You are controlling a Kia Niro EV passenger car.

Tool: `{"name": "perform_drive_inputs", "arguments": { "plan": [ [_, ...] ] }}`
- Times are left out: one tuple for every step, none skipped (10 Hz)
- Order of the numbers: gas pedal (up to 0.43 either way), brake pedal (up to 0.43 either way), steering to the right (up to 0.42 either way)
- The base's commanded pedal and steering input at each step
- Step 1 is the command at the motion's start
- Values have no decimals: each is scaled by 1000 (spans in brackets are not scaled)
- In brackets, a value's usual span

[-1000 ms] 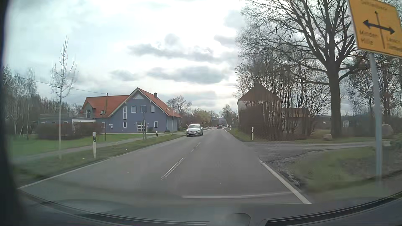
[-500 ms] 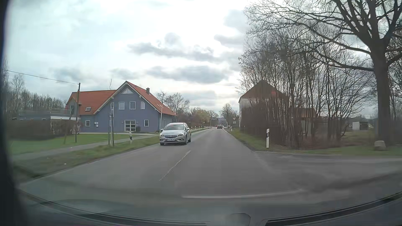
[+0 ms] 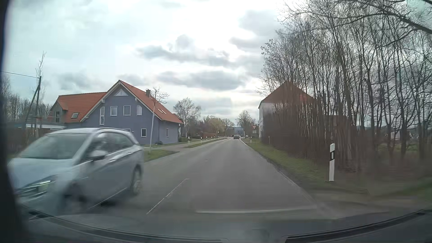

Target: Follow the waypoints while adhering to traffic rules and regulations

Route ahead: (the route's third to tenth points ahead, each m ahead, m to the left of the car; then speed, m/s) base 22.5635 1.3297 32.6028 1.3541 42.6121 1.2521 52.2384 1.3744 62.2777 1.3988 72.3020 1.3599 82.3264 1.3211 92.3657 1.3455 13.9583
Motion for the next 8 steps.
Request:
{"name": "perform_drive_inputs", "arguments": {
  "plan": [
    [157,0,5],
    [157,0,5],
    [157,0,5],
    [150,0,5],
    [150,0,5],
    [138,0,5],
    [138,0,5],
    [138,0,5]
  ]
}}
